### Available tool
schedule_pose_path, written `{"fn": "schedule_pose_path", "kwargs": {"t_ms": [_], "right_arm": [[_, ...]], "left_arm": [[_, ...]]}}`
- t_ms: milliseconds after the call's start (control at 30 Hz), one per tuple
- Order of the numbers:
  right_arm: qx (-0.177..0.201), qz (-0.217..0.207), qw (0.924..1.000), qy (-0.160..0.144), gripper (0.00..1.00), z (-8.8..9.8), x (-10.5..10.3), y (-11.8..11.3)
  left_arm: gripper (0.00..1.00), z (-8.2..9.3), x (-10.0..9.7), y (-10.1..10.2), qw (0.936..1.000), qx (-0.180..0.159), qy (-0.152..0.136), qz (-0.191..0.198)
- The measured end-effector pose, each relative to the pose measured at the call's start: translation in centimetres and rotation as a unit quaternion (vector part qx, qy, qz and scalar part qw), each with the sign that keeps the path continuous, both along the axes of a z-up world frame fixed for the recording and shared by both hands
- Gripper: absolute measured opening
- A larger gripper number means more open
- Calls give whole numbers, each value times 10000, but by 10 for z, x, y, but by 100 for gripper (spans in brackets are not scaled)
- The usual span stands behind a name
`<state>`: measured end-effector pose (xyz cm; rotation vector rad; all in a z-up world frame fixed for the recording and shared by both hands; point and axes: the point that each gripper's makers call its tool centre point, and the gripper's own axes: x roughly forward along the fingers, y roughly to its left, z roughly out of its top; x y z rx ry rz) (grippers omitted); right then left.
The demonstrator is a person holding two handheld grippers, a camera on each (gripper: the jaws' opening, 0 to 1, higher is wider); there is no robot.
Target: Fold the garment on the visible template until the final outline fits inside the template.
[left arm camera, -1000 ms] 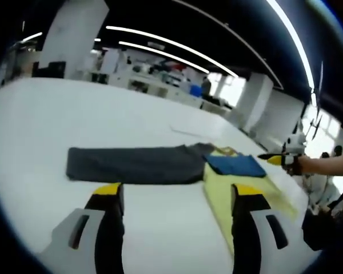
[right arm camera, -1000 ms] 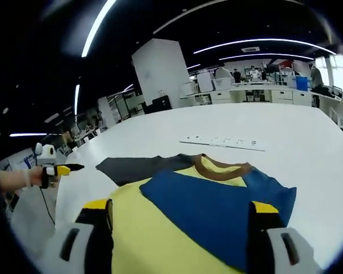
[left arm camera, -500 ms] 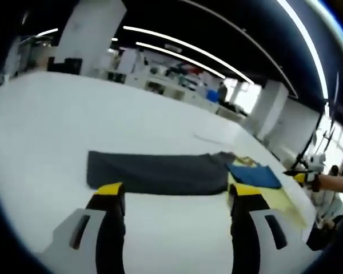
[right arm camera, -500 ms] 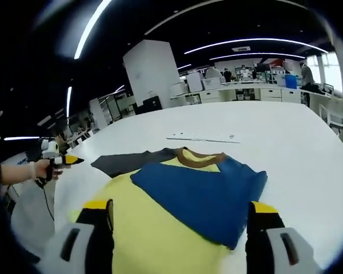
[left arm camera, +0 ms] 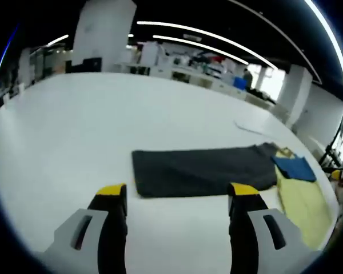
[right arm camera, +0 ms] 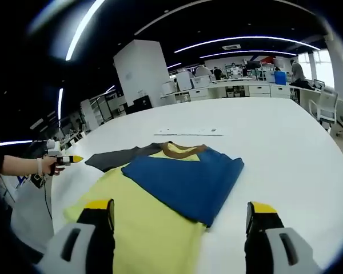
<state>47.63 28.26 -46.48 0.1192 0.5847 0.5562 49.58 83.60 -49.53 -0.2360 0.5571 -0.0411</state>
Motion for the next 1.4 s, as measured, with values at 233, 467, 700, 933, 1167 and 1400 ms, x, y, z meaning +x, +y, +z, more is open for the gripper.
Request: {"fn": "schedule_pose_path", "kwargs": {"t_ms": [233,467,700,933,1167,1400], "right_arm": [[-75,-178,9998,89,96,-2,-9,-16],[-178,-333,9993,84,92,-3,-18,-29],[-209,-459,9987,113,90,-2,-23,-41],[-174,-444,9988,76,89,0,-27,-42],[-109,-375,9992,80,90,0,-27,-38],[6,-279,9996,10,90,4,-26,-32]], "left_arm": [[48,-5,6,10,9993,-172,-64,315],[35,-17,5,7,9986,-48,203,476],[6,-23,5,20,9955,-38,406,857],[0,-29,11,21,9940,-319,448,949],[0,-11,24,22,9886,-1132,86,991],[0,42,41,-20,9846,-1606,-507,463]]}}
